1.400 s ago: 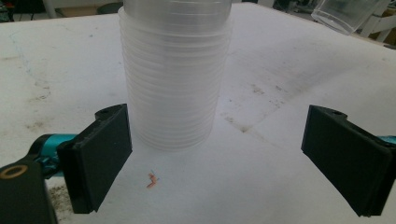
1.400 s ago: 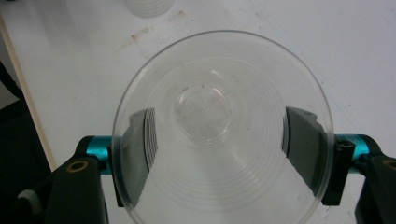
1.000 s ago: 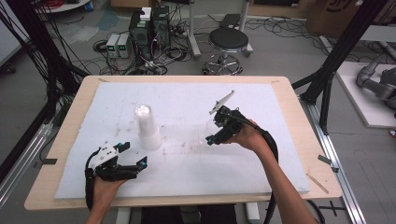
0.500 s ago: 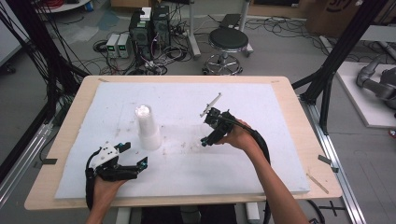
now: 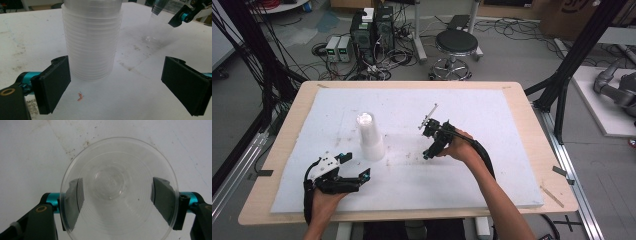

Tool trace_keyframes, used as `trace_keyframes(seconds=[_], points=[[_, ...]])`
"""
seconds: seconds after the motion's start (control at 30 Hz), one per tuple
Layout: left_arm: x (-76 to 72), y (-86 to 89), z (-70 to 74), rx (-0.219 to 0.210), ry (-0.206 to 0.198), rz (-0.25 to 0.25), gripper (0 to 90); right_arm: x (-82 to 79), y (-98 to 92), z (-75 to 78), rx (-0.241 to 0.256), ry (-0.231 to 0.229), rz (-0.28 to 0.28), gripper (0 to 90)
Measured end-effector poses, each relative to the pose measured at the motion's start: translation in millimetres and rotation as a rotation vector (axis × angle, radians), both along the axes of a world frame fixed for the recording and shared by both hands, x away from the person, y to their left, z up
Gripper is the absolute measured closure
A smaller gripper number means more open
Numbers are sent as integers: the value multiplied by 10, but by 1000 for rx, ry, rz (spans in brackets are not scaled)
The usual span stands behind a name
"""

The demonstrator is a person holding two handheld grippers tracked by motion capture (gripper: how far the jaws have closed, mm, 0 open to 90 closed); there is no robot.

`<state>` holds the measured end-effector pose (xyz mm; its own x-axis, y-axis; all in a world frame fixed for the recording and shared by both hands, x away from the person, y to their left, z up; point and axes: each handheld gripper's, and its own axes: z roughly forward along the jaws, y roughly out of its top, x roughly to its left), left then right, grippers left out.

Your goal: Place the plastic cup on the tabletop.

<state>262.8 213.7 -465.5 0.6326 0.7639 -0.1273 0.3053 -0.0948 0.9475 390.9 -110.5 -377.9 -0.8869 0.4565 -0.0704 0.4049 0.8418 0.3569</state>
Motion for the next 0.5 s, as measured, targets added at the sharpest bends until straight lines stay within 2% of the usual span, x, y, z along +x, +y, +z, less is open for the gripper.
trace_keyframes(seconds=[0.5], points=[[2, -2, -1, -2, 4, 3, 86, 23, 75, -32, 11, -18, 5, 265]])
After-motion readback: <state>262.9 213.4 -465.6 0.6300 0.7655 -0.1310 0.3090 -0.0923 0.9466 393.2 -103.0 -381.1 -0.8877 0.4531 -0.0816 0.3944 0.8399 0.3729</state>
